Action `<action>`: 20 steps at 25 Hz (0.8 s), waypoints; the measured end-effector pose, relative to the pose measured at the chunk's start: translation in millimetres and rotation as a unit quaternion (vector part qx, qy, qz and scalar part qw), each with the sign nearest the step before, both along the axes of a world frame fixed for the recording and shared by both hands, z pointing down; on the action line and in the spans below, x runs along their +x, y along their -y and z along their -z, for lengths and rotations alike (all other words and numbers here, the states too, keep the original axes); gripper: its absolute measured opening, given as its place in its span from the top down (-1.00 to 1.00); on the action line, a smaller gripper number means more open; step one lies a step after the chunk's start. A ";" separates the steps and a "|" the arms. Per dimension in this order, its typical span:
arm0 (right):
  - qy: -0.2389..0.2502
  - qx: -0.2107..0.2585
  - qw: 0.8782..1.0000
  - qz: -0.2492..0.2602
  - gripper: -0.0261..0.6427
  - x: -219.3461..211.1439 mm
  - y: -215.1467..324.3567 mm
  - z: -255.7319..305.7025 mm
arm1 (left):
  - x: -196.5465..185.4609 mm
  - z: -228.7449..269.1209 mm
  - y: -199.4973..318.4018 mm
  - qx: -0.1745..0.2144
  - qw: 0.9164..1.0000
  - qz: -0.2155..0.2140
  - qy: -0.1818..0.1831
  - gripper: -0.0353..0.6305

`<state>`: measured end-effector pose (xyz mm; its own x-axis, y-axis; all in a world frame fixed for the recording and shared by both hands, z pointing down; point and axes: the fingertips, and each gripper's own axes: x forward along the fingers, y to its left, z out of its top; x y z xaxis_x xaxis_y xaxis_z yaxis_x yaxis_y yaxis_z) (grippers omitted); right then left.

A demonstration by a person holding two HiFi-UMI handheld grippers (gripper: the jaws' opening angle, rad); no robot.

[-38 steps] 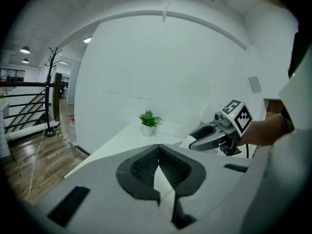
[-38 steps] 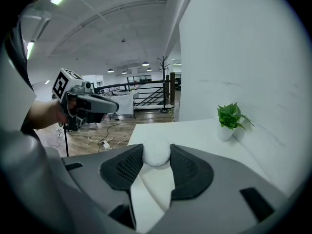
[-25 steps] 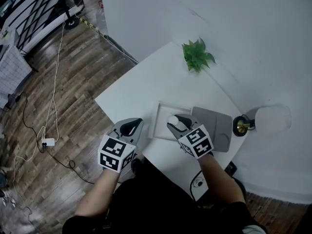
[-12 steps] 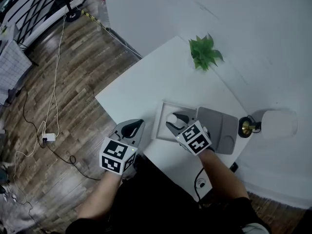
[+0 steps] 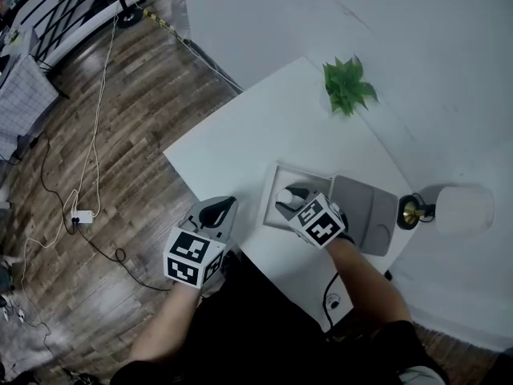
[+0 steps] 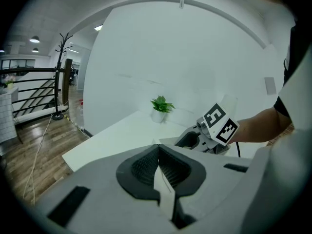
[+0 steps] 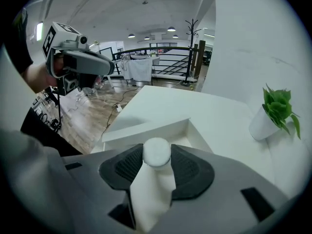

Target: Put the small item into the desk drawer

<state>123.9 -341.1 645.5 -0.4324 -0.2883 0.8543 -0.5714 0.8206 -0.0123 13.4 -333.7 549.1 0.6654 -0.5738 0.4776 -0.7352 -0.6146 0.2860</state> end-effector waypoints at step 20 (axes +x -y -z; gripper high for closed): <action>-0.032 0.033 0.998 -0.040 0.42 12.0 -12.5 16.7 | -20.2 28.2 -28.7 0.022 1.000 0.001 -0.006 0.87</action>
